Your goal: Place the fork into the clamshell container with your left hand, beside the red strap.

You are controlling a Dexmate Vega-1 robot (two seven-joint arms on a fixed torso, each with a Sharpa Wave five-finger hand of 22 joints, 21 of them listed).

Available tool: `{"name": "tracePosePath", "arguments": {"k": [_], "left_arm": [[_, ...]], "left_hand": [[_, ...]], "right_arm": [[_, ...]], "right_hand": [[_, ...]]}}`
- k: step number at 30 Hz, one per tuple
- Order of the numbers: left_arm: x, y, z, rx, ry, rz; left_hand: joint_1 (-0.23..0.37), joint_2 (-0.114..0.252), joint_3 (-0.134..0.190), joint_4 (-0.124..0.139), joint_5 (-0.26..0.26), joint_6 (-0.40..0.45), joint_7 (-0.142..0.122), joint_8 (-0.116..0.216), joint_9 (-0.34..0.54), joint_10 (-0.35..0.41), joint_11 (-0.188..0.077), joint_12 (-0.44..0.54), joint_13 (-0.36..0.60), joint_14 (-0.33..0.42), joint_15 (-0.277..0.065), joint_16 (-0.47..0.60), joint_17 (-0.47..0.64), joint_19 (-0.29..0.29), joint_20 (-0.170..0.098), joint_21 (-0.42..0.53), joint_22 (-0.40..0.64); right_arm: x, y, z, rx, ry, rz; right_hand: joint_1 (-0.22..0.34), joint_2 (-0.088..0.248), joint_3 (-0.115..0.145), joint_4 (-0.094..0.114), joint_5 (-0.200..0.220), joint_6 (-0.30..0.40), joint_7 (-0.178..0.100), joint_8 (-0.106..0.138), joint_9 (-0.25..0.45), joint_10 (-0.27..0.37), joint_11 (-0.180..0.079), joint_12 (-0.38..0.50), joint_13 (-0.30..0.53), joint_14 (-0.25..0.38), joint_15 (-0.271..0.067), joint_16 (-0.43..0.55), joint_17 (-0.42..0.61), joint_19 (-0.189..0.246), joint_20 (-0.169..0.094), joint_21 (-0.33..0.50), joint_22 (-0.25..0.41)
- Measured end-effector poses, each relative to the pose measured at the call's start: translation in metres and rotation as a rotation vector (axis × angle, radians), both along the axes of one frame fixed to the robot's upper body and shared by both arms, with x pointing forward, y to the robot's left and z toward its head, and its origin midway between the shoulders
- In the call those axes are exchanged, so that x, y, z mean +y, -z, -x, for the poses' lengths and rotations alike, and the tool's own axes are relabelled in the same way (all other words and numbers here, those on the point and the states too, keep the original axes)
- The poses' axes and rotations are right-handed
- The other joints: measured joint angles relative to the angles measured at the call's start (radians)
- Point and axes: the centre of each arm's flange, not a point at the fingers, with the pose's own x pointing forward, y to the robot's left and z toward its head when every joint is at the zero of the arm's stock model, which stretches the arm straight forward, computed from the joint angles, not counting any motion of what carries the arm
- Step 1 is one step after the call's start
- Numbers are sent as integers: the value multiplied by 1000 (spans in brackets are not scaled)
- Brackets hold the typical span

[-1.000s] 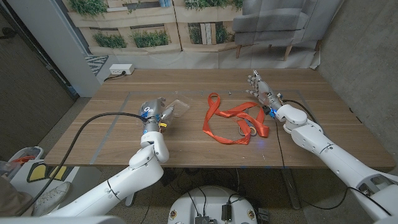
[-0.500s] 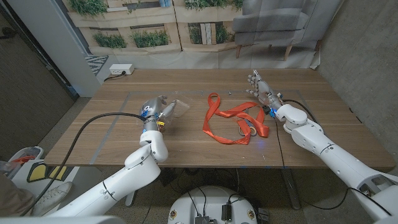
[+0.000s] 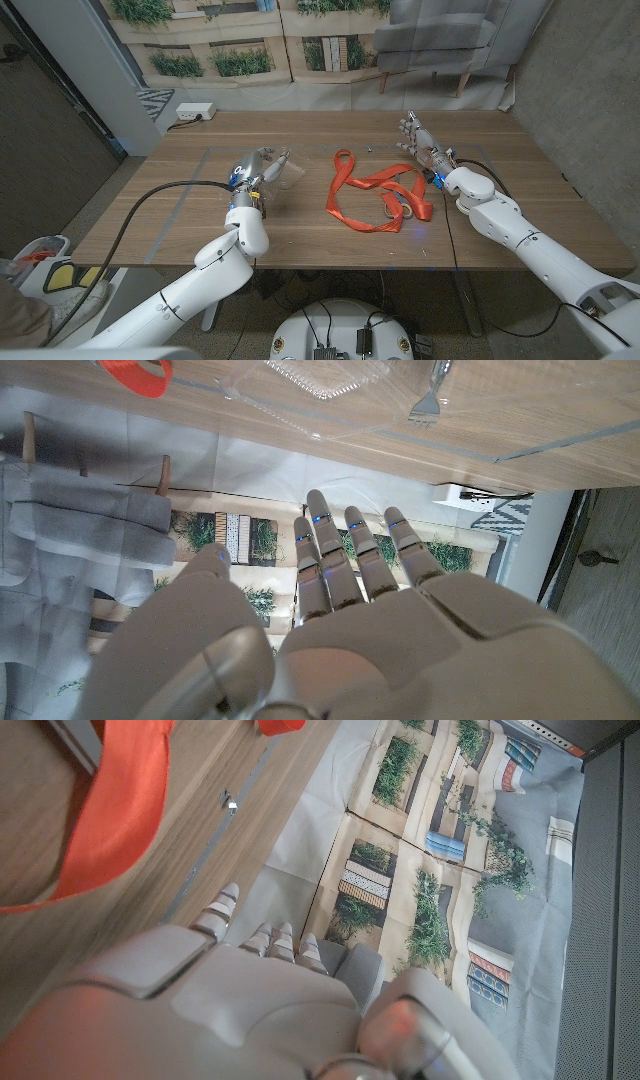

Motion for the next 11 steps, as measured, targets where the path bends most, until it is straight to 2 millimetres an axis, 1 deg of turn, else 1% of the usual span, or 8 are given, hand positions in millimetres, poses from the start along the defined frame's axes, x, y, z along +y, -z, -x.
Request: {"name": "tracePosePath", "arguments": {"k": [1, 4, 6, 8, 11], "left_arm": [[0, -1, -1, -2, 10, 7], [-2, -2, -2, -7, 33, 19], [-4, -3, -3, -13, 55, 28], [-5, -5, -3, -18, 69, 35], [-7, -6, -3, -24, 88, 43]], "left_hand": [[-3, -3, -3, 3, 0, 0, 0, 0, 0, -8, 7, -6, -1, 0, 0, 0, -2, 0, 0, 0, 0], [-16, -2, -6, 6, 0, 0, 0, 0, 0, -23, 12, -9, -6, -5, 5, 0, -2, 0, 0, 0, 0], [-18, -5, -8, 9, 0, 0, 0, 0, 0, -29, 6, -13, -6, -5, 5, -1, -2, 0, 0, 0, 0], [-20, -3, -4, 12, 0, 0, 0, 0, 0, -34, 12, -15, -7, -9, 9, -8, -2, 0, 0, 0, 0], [-21, -3, -4, 13, 0, 0, 0, 0, 0, -34, 12, -15, -10, -11, 11, -8, -2, 0, 0, 0, 0]], "right_arm": [[0, 0, 1, 0, 1, -1], [-2, 2, 2, 1, 4, -4], [-3, 3, 2, 3, 6, -6], [-3, 4, 3, 4, 6, -9], [-5, 6, 4, 7, 9, -13]], "right_hand": [[0, 0, 0, 0, 0, 0, 0, 0, 0, 0, 0, 0, 0, 0, 0, 0, 0, 0, 0, 0, 0], [0, 0, 0, 0, 0, 0, 0, 0, 0, 0, 0, 0, 0, 0, 0, 0, 0, 0, 0, 0, 0], [0, 0, 0, 0, 0, 0, 0, 0, 0, 0, 0, 0, 0, 0, 0, 0, 0, 0, 0, 0, 0], [0, 0, 0, 0, 0, 0, 0, 0, 0, 0, 0, 0, 0, 0, 0, 0, 0, 0, 0, 0, 0], [0, 0, 0, 0, 0, 0, 0, 0, 0, 0, 0, 0, 0, 0, 0, 0, 0, 0, 0, 0, 0]]}}
